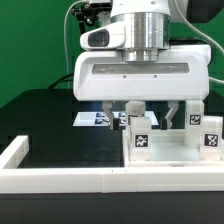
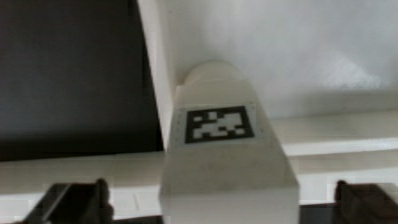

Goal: Assemble square table

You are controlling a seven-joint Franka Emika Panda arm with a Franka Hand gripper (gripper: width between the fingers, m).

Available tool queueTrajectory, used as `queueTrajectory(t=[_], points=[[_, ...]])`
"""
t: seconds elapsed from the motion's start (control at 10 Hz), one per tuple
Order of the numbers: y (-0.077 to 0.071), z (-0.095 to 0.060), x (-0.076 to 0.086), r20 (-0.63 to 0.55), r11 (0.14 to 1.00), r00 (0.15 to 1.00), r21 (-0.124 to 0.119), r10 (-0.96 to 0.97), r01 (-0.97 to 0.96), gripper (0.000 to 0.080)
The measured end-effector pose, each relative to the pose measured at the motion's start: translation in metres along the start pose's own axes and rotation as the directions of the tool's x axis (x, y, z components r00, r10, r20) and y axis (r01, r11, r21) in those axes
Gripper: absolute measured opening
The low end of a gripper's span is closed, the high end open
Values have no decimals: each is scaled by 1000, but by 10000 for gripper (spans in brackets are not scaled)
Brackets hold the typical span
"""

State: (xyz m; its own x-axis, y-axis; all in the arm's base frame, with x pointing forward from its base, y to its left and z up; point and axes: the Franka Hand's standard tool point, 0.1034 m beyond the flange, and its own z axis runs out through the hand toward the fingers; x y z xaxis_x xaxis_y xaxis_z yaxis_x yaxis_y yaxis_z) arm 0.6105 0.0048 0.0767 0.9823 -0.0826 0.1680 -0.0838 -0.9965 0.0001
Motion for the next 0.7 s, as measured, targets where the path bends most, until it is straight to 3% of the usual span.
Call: queueTrajectory(t=[0.1,0.2,0.3,0.6,0.7], points=[[0,0,0,0,1000,1000,0,3,-3,500],[0,0,0,0,1000,1000,0,3,-3,342],[0,0,0,1,1000,1000,0,4,-4,291],[0,1,0,1,999,999,0,45,-45,291],[0,1,0,1,989,989,1,151,-151,291]])
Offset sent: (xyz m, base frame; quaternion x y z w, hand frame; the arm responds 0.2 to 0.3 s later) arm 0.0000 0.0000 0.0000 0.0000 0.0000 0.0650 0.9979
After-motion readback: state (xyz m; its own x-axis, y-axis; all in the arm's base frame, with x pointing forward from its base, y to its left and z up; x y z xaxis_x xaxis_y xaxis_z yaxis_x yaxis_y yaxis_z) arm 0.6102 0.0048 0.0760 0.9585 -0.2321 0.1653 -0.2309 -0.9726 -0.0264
